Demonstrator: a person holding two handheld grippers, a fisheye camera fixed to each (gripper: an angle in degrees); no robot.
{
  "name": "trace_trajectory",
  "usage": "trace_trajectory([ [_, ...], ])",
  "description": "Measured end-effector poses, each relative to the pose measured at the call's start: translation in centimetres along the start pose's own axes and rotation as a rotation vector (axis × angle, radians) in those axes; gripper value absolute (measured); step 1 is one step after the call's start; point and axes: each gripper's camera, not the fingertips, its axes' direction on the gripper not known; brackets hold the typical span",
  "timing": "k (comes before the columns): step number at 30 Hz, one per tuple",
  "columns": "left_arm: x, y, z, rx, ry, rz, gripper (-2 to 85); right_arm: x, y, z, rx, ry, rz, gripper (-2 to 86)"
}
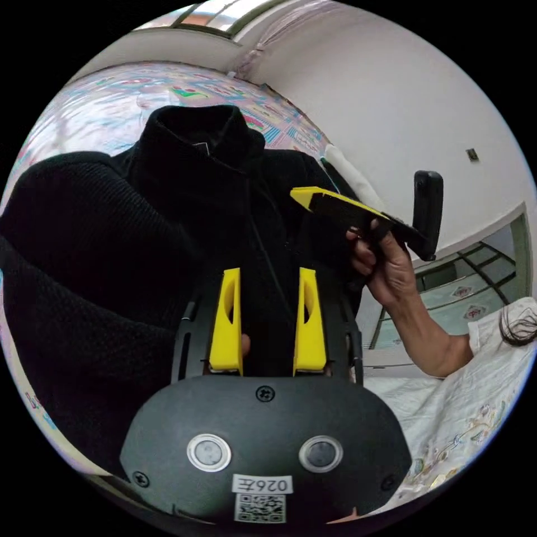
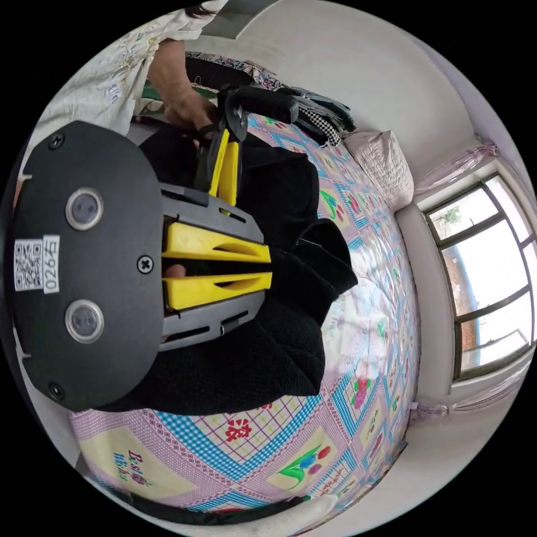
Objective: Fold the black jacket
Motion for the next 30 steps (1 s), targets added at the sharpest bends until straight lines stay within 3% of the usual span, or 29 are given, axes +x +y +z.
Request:
trace_trajectory([
  [2,2.5,-0.4,1.2,-0.029,-0.141,0.097,13.5,-0.1,-0.3,1.3,-0.041,-0.054,0.010,11.9],
  [5,3.7,-0.4,2.1,-0.070,-0.268,0.176,8.0,-1.6,-0.7,6.3,-0.217,-0.051,-0.036,11.6],
  [6,3.5,-0.3,2.0,-0.065,-0.255,0.166,5.9,-2.8,-0.7,7.4,-0.208,0.052,-0.080,9.2],
  [8,0.2,0.2,0.4,-0.020,-0.051,0.014,0.4,-4.6,-0.9,8.3,-0.242,0.085,-0.171,4.8],
  [11,-3.1,4.3,-5.4,0.257,0.001,-0.165,-0.2,-4.1,-0.7,7.2,-0.199,0.026,-0.122,0.6],
  [13,-3.5,7.0,-9.0,0.354,-0.115,-0.185,0.3,-2.6,0.1,5.7,-0.145,-0.074,-0.046,0.3],
  [15,-3.8,9.2,-11.9,0.404,-0.290,-0.194,6.8,-1.4,1.6,2.4,-0.041,-0.084,0.020,2.6],
  [17,-4.8,11.1,-14.1,0.484,-0.435,-0.219,26.2,-0.8,3.1,-1.0,0.100,0.037,0.058,6.6],
  [19,-6.3,11.0,-13.8,0.458,-0.481,-0.276,34.7,0.1,3.8,-2.9,0.148,0.184,0.096,11.9],
  [21,-7.6,9.8,-11.9,0.383,-0.464,-0.244,34.4,2.3,3.1,-1.3,0.059,0.266,0.124,17.9],
  [22,-8.4,8.5,-9.9,0.298,-0.376,-0.195,24.5,2.9,2.9,-0.4,0.029,0.251,0.132,18.9],
  [23,-8.8,7.0,-7.1,0.147,-0.245,-0.105,14.9,4.0,2.4,2.1,-0.044,0.189,0.147,11.2],
  [25,-9.5,5.9,-4.4,-0.031,-0.138,-0.111,5.3,4.5,2.1,6.6,-0.227,0.058,0.082,3.6],
  [28,-8.0,8.5,-8.4,0.147,-0.026,-0.105,3.8,2.1,3.5,4.5,-0.151,0.096,0.062,0.0],
  [30,-6.0,11.8,-12.5,0.272,0.030,-0.049,3.6,-2.3,5.8,-1.6,-0.014,0.157,0.018,-0.6],
])
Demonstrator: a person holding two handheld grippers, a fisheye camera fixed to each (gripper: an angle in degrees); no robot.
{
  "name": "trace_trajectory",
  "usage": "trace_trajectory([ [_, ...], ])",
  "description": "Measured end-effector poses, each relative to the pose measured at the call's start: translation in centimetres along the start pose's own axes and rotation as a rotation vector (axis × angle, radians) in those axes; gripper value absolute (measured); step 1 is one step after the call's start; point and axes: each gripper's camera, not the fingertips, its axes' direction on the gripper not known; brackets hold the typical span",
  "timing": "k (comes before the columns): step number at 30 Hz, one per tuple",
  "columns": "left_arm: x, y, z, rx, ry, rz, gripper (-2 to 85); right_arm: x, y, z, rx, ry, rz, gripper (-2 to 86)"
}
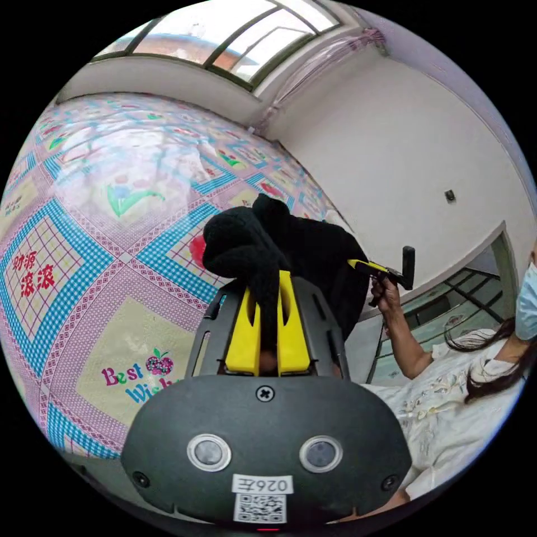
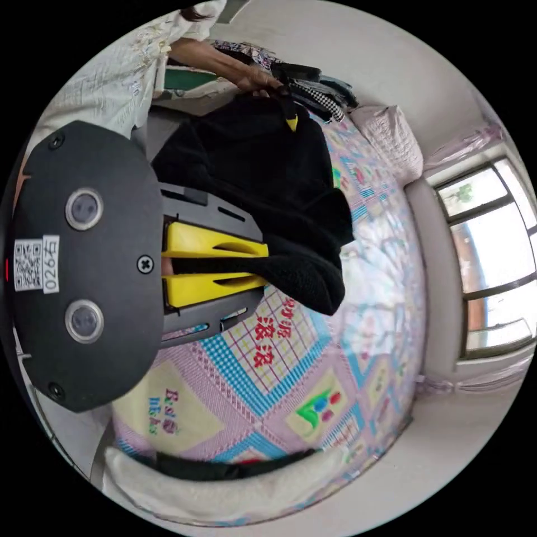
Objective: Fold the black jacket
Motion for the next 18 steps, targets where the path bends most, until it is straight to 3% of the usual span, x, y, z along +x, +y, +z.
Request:
trace_trajectory([
  [4,6.8,6.3,-11.7,0.228,-0.001,0.196,3.0,-6.3,4.4,-12.1,0.172,0.086,-0.085,-1.0],
  [7,13.0,10.5,-21.2,0.477,0.019,0.358,2.9,-12.4,9.6,-22.8,0.449,0.171,-0.173,-1.1],
  [9,17.1,12.7,-26.9,0.613,0.014,0.466,3.0,-17.7,13.9,-29.9,0.685,0.324,-0.242,-1.1],
  [11,23.0,15.5,-33.5,0.734,-0.034,0.632,3.1,-20.7,15.7,-33.4,0.782,0.456,-0.283,-1.1],
  [14,30.0,19.4,-39.2,0.796,-0.121,0.869,3.3,-22.9,16.5,-37.6,0.830,0.502,-0.332,-1.1],
  [18,35.2,22.9,-42.7,0.801,-0.240,0.968,3.5,-24.4,17.5,-41.2,0.874,0.401,-0.370,-1.1],
])
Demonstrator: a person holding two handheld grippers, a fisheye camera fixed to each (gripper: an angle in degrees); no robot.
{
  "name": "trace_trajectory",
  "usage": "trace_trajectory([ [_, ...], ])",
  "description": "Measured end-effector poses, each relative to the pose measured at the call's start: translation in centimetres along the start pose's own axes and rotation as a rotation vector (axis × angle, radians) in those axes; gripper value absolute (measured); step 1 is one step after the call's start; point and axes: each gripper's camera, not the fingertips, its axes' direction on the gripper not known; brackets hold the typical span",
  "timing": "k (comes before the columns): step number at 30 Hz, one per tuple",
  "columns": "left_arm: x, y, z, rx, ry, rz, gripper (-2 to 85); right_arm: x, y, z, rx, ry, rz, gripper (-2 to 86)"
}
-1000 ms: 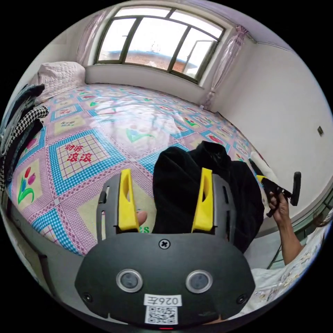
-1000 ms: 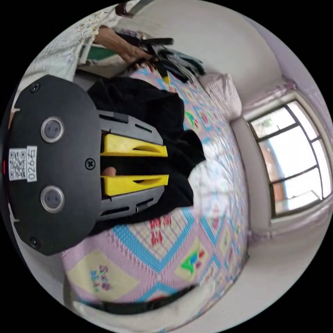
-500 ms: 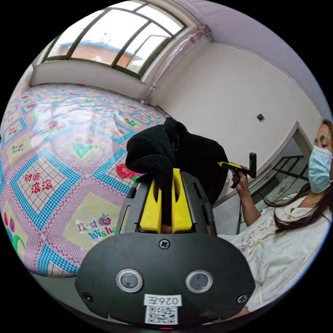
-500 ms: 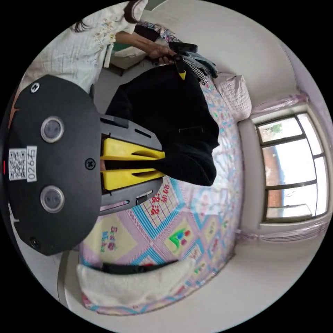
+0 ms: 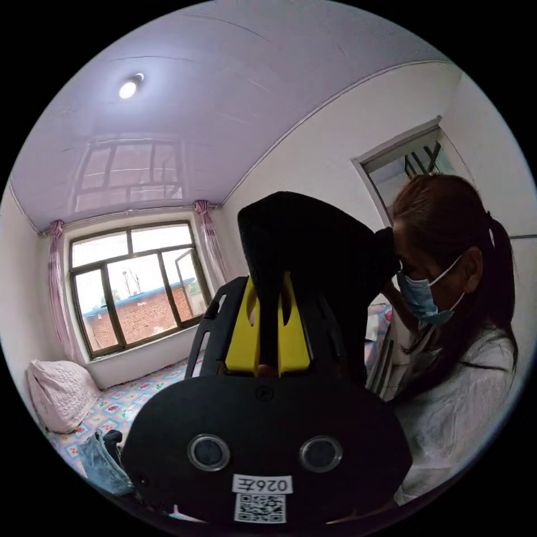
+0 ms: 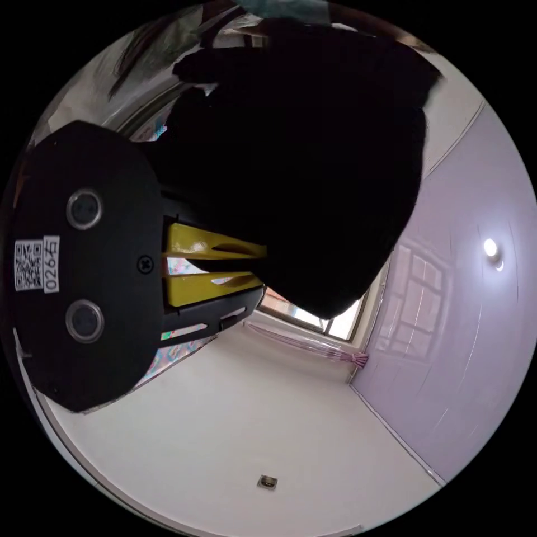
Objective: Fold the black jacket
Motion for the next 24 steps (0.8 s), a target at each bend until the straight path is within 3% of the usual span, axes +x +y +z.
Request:
trace_trajectory([
  [3,0.1,-1.4,-1.1,-0.048,-0.010,-0.034,3.6,-1.3,-1.0,-2.0,0.049,0.006,-0.007,-1.0],
  [10,-6.1,0.8,1.6,-0.091,0.119,-0.346,3.5,-3.0,-2.4,-3.3,0.106,0.002,-0.021,-1.0],
  [16,-12.3,3.4,12.9,-0.193,0.138,-0.485,3.8,-0.4,-3.3,5.3,-0.029,-0.026,0.025,-0.8],
  [19,-19.8,6.2,25.4,-0.329,0.102,-0.590,4.8,1.9,-4.0,16.7,-0.169,-0.034,0.047,-0.2],
  [22,-29.2,13.7,40.5,-0.506,0.107,-0.757,5.6,5.4,-3.5,36.1,-0.435,-0.050,0.073,3.0],
  [24,-32.4,20.4,46.4,-0.547,0.081,-0.961,5.5,8.8,1.5,53.1,-0.748,-0.079,0.203,3.2],
])
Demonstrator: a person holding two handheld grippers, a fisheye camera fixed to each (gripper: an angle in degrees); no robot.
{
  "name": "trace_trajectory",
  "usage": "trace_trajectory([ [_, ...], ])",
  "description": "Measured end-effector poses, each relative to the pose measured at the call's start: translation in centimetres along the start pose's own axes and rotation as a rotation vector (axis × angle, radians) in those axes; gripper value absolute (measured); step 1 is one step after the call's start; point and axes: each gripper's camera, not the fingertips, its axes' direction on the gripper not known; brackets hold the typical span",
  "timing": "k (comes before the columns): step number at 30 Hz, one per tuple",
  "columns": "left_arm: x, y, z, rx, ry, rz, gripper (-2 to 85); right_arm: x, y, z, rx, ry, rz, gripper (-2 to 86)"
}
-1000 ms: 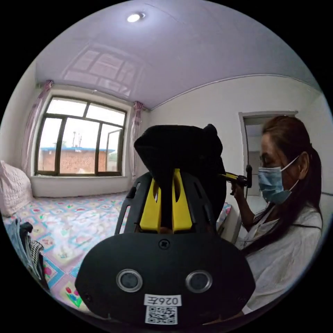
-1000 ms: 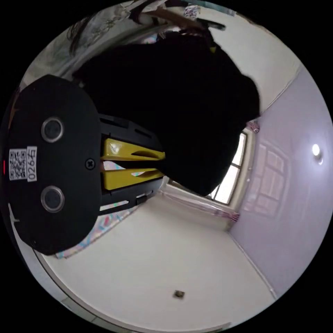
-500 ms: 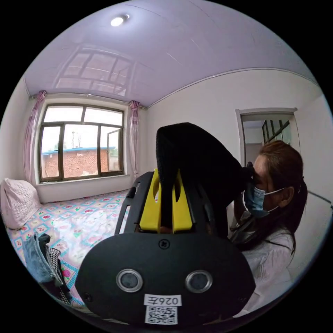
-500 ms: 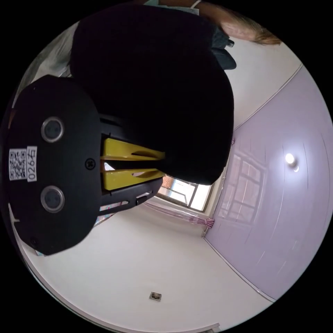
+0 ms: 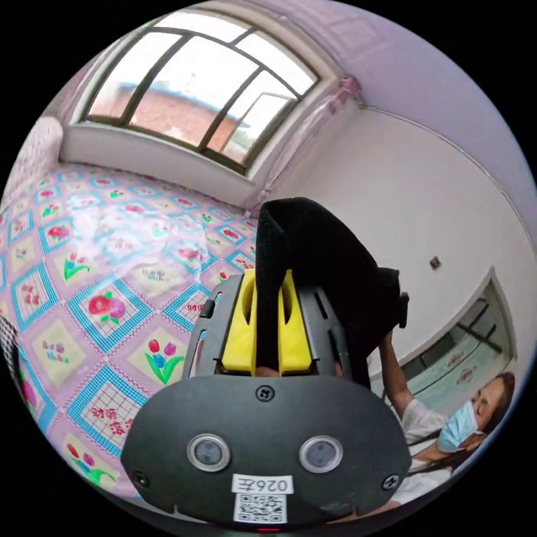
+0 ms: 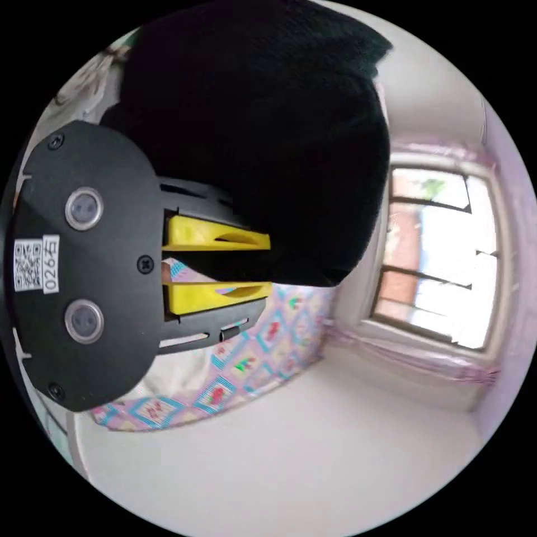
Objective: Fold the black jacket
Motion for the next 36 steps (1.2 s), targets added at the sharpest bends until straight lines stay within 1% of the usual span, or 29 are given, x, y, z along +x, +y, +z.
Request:
trace_trajectory([
  [1,-2.8,0.7,3.4,0.045,0.022,-0.102,5.5,1.0,-0.9,3.3,-0.070,-0.014,0.033,2.6],
  [2,-4.3,1.9,7.0,0.054,0.030,-0.119,4.8,2.2,-1.3,7.9,-0.123,-0.026,0.067,1.6],
  [3,-4.8,2.7,8.8,0.034,0.027,-0.116,4.5,2.7,-0.2,10.1,-0.072,-0.055,0.099,0.5],
  [5,-6.3,6.4,15.7,-0.135,-0.045,-0.102,0.8,2.9,2.4,12.0,0.012,-0.124,0.100,-0.4],
  [6,-6.6,7.5,17.1,-0.175,-0.056,-0.096,0.3,2.8,4.5,13.4,0.020,-0.149,0.090,-0.6],
  [8,-7.7,12.1,20.2,-0.237,0.007,-0.126,-0.6,2.7,7.8,15.6,0.001,-0.182,0.073,-0.7],
  [10,-8.1,14.9,20.5,-0.214,0.076,-0.169,-0.8,2.4,11.2,17.4,-0.029,-0.242,0.057,-0.7],
  [12,-8.0,17.3,19.9,-0.188,0.082,-0.216,-0.7,1.6,15.6,18.9,-0.086,-0.362,0.042,-0.4],
  [13,-7.7,18.5,19.2,-0.177,0.059,-0.229,-0.5,1.4,16.6,19.1,-0.091,-0.388,0.054,-0.3],
  [15,-6.8,19.9,18.5,-0.192,-0.001,-0.242,0.1,0.7,20.0,19.3,-0.105,-0.495,0.113,1.8],
  [16,-6.0,20.6,17.9,-0.198,-0.055,-0.238,1.4,0.6,20.5,19.4,-0.112,-0.519,0.130,2.9],
  [18,-4.9,21.1,17.3,-0.197,-0.154,-0.230,5.3,-0.2,21.8,20.1,-0.144,-0.609,0.203,8.7],
  [20,-3.6,21.0,17.5,-0.210,-0.314,-0.203,12.4,-1.0,21.8,20.5,-0.152,-0.618,0.241,13.8],
  [21,-3.4,20.9,17.8,-0.218,-0.352,-0.192,14.1,-1.9,21.4,20.9,-0.166,-0.576,0.233,16.7],
  [23,-2.8,19.7,20.0,-0.287,-0.474,-0.121,16.3,-3.5,20.3,21.9,-0.209,-0.519,0.190,18.6],
  [25,-2.9,18.4,22.4,-0.367,-0.548,-0.076,15.1,-5.5,18.9,22.8,-0.266,-0.530,0.122,16.0],
  [27,-3.1,16.8,24.3,-0.431,-0.612,-0.079,10.9,-8.9,17.2,23.6,-0.356,-0.484,-0.027,7.0],
  [28,-3.1,15.5,25.1,-0.478,-0.606,-0.068,6.7,-9.9,16.9,23.7,-0.379,-0.451,-0.082,5.4],
  [29,-3.2,14.1,25.5,-0.511,-0.531,-0.063,3.8,-11.3,16.2,23.4,-0.384,-0.394,-0.188,2.2],
  [31,-3.9,11.9,25.0,-0.518,-0.433,-0.097,1.5,-12.1,14.7,22.5,-0.390,-0.349,-0.265,0.8],
  [32,-4.3,10.6,23.6,-0.464,-0.386,-0.104,0.9,-11.8,13.9,21.7,-0.381,-0.311,-0.283,0.4],
  [33,-4.6,9.8,22.6,-0.430,-0.366,-0.113,0.7,-10.6,13.1,20.4,-0.357,-0.221,-0.281,0.2],
  [34,-5.5,8.3,19.8,-0.329,-0.330,-0.155,0.4,-9.7,12.8,19.8,-0.346,-0.156,-0.272,0.1],
  [35,-6.8,7.1,16.3,-0.207,-0.330,-0.218,0.1,-7.3,12.2,18.3,-0.319,-0.017,-0.242,0.2],
  [36,-7.6,6.6,14.4,-0.141,-0.343,-0.254,0.1,-3.9,11.6,16.8,-0.290,0.126,-0.172,0.3],
])
